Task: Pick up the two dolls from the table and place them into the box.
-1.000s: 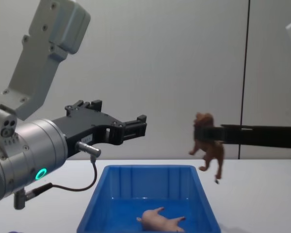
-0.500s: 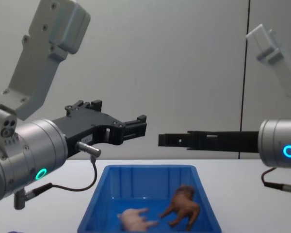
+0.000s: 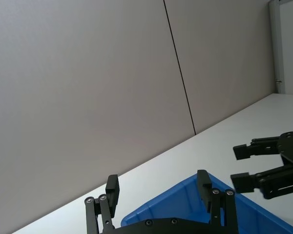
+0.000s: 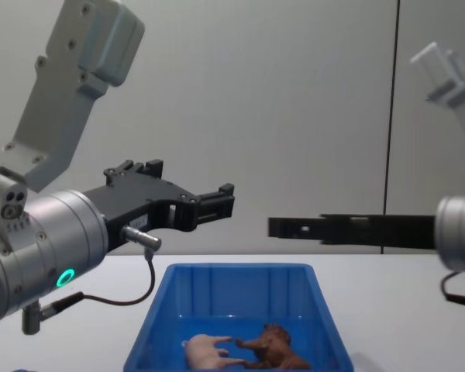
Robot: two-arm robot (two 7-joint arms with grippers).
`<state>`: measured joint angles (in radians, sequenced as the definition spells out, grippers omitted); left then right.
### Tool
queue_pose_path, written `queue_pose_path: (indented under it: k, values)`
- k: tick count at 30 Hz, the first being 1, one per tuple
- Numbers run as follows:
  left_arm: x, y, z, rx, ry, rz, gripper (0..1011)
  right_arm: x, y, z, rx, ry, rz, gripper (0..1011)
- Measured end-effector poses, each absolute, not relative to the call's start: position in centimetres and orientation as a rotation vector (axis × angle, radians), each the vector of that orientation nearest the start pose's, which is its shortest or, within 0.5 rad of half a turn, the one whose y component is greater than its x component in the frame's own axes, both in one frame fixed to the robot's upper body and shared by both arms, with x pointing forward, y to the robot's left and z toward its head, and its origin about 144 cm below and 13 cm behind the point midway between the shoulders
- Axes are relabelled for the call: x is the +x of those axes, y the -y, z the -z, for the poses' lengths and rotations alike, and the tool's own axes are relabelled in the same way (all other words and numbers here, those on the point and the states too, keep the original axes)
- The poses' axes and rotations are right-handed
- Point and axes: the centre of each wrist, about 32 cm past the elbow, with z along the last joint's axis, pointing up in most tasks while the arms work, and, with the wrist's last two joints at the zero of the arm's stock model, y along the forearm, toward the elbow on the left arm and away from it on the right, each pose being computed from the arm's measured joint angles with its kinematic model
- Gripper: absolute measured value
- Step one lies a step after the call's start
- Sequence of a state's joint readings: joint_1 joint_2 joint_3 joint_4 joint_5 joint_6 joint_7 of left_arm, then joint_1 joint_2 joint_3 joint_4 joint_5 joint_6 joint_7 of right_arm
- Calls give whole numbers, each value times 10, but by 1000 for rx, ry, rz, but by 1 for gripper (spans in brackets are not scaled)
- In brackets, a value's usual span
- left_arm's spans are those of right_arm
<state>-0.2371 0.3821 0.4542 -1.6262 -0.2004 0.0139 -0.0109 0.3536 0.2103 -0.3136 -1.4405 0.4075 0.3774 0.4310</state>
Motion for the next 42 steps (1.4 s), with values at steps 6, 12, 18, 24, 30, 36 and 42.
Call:
queue_pose_path:
  k: [6, 12, 18, 24, 30, 36, 42]
  values:
    - [492, -198, -1204, 61, 268, -1124, 1002, 536, 219, -1210, -65, -224, 858, 1001]
    - [492, -198, -1204, 61, 268, -1124, 1002, 527, 235, -1207, -57, -204, 876, 1001]
    - [492, -198, -1204, 61, 268, -1124, 1002, 519, 249, -1205, -53, -184, 886, 1001]
    - [490, -201, -1204, 73, 272, -1132, 1002, 515, 256, -1204, -51, -175, 890, 1001]
    - [483, -209, -1206, 105, 282, -1165, 1002, 512, 260, -1204, -50, -168, 892, 1001]
    - [470, -221, -1206, 155, 281, -1220, 1002, 511, 263, -1204, -50, -164, 894, 1001]
    - [456, -232, -1204, 201, 258, -1287, 1002, 510, 264, -1204, -50, -161, 895, 1001]
